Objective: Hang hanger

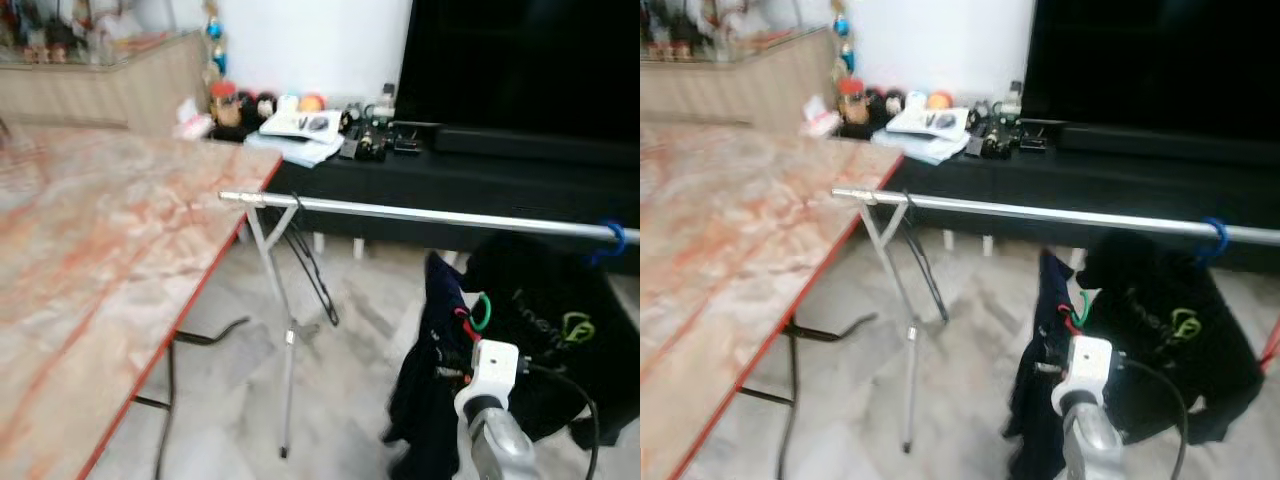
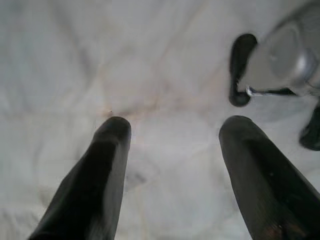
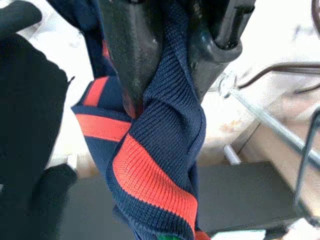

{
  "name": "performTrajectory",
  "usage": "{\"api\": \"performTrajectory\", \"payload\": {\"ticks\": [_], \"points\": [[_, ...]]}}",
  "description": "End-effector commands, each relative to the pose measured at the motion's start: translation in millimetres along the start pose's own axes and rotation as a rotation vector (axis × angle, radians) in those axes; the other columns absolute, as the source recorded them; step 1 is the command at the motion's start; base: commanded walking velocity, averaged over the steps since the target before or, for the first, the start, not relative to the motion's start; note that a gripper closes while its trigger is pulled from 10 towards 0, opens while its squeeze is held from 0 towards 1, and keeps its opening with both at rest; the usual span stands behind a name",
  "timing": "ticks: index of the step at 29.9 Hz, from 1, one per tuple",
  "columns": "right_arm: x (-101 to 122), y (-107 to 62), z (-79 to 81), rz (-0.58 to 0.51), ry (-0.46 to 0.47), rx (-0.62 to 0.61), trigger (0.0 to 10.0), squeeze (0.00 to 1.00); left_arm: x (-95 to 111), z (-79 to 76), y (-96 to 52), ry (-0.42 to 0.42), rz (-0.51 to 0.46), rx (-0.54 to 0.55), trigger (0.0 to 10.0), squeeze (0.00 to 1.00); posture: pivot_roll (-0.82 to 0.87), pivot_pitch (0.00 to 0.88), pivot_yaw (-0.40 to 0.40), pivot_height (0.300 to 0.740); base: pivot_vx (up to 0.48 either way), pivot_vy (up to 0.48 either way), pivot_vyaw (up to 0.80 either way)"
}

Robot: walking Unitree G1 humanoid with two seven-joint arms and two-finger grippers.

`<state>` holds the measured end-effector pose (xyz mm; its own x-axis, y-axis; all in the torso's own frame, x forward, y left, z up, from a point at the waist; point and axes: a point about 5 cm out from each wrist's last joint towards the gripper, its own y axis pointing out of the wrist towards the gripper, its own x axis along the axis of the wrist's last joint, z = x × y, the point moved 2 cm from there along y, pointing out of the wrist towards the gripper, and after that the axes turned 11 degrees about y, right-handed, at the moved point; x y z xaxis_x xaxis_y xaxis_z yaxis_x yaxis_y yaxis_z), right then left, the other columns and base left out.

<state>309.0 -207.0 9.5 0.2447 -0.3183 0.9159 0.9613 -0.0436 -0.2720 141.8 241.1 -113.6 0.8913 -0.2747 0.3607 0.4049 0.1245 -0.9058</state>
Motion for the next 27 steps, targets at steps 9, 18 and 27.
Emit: {"api": "performTrajectory", "payload": {"ticks": [9,18,27], "points": [[7.9,4.6,5.2,-0.024,0.006,0.005,10.0,0.0,12.2,6.4,0.6,-0.013,-0.034,0.018,10.0,0.0,0.08,0.0,0.033,0.74,-0.28,0.0,0.0],[9.2,5.4,3.9,-0.02,-0.001,-0.003,10.0,0.0,13.1,5.7,0.8,-0.02,-0.036,0.018,10.0,0.0,0.08,0.0,0.028,0.74,-0.287,0.0,0.0],[11.6,7.0,2.0,-0.017,-0.006,-0.013,10.0,0.0,14.1,3.5,1.1,-0.027,-0.037,0.015,10.0,0.0,0.09,0.0,0.018,0.74,-0.295,0.0,0.0]]}}
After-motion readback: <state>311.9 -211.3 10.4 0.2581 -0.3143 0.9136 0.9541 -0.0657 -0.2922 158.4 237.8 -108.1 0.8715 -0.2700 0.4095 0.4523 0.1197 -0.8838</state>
